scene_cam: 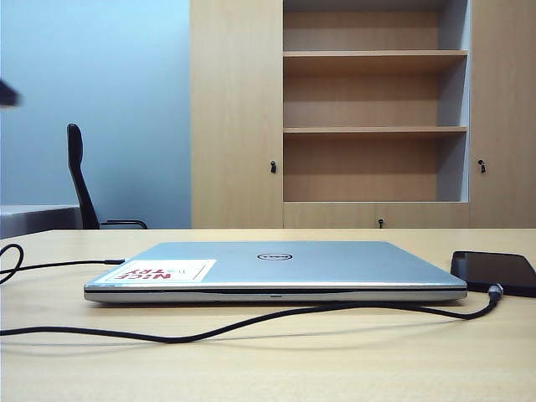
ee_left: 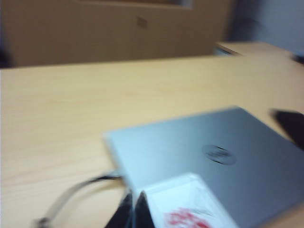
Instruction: Pick up the charging cable and the phone, plug the charging cable into the charging port on the phone, and finally place them back on the table.
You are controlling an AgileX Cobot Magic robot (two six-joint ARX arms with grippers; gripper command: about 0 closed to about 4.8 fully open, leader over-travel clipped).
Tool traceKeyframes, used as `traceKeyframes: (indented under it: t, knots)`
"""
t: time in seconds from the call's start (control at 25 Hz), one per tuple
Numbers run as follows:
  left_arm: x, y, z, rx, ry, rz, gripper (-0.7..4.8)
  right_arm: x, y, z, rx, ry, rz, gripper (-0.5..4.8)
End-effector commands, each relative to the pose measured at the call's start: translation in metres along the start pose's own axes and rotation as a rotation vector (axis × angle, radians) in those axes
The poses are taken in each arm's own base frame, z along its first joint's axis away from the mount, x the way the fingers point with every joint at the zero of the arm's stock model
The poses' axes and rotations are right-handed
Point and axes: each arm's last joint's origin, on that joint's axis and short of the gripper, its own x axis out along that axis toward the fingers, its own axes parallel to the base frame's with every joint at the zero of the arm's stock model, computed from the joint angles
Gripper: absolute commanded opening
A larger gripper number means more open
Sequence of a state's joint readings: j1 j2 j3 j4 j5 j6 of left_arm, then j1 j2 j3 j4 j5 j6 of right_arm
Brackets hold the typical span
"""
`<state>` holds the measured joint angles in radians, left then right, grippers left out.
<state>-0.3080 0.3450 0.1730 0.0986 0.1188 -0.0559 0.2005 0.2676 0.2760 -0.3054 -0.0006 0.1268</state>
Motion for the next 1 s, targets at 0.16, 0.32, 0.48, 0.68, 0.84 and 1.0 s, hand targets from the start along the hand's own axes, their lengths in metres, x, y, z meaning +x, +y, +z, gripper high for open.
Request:
traceKeyframes:
  t: [0.16, 0.32, 0.48, 0.68, 0.84, 1.0]
  knots:
    - [-0.017, 0.017, 0.003, 0.02, -0.075, 0.176, -0.06, 0.0, 0.0, 0.002, 0.004, -0.017, 0.0, -0.05]
    - [-0.029, 0.027, -0.001, 0.036, -0.159, 0.308, -0.06, 0.0, 0.0, 0.002, 0.004, -0.016, 0.0, -0.05]
    - [-0.033, 0.031, -0.011, 0.042, -0.184, 0.361, -0.06, 0.0, 0.0, 0.002, 0.004, -0.016, 0.0, -0.05]
    - [-0.031, 0.033, -0.024, 0.039, -0.172, 0.367, -0.06, 0.0, 0.0, 0.002, 0.004, -0.016, -0.001, -0.05]
    - [-0.029, 0.035, -0.034, 0.033, -0.138, 0.368, -0.06, 0.0, 0.0, 0.002, 0.004, -0.015, 0.0, -0.05]
    - [-0.029, 0.035, -0.034, 0.089, -0.126, 0.372, -0.06, 0.0, 0.0, 0.002, 0.004, -0.016, 0.0, -0.05]
